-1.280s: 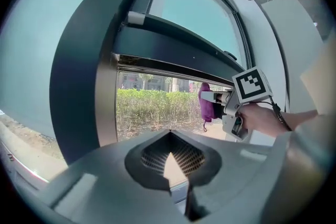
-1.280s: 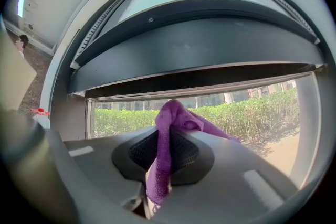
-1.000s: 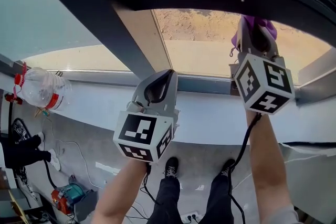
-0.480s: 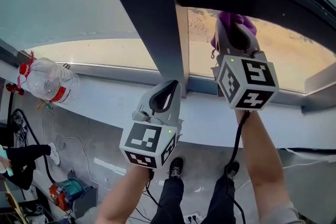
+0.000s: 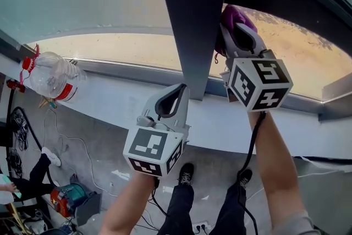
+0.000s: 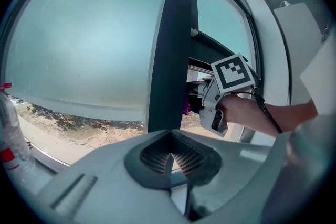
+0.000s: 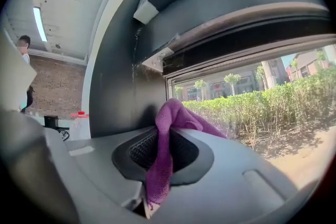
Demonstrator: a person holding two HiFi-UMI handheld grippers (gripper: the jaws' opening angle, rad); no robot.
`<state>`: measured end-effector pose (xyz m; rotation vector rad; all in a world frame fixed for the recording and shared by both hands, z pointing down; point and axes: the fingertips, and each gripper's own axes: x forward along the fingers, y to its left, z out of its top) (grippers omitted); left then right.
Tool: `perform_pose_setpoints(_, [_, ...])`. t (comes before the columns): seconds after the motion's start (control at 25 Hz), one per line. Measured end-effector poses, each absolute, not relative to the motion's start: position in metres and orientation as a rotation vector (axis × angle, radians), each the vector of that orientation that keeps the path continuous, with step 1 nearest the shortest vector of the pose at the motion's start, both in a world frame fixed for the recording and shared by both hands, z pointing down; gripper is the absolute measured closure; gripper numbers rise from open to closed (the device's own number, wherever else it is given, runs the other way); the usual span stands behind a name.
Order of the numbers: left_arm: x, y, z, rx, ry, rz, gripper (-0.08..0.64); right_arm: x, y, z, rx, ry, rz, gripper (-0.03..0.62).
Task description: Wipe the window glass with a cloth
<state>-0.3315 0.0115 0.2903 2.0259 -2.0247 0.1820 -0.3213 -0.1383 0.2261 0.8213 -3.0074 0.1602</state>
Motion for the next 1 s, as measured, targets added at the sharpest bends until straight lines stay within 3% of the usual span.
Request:
perform_pose_setpoints(0.6, [-0.296, 0.002, 0.307, 2.073, -1.937, 0.197, 0.560, -0.260, -0.102, 0.244, 0.841, -3.091, 0.122, 0.528])
perform_pose_setpoints(1.0, [-0.164, -0.069, 0.304, 2.251, -1.753, 0.178, 0.560, -0.094, -0.148, 0.242, 1.116, -2.943, 0.073, 0.528])
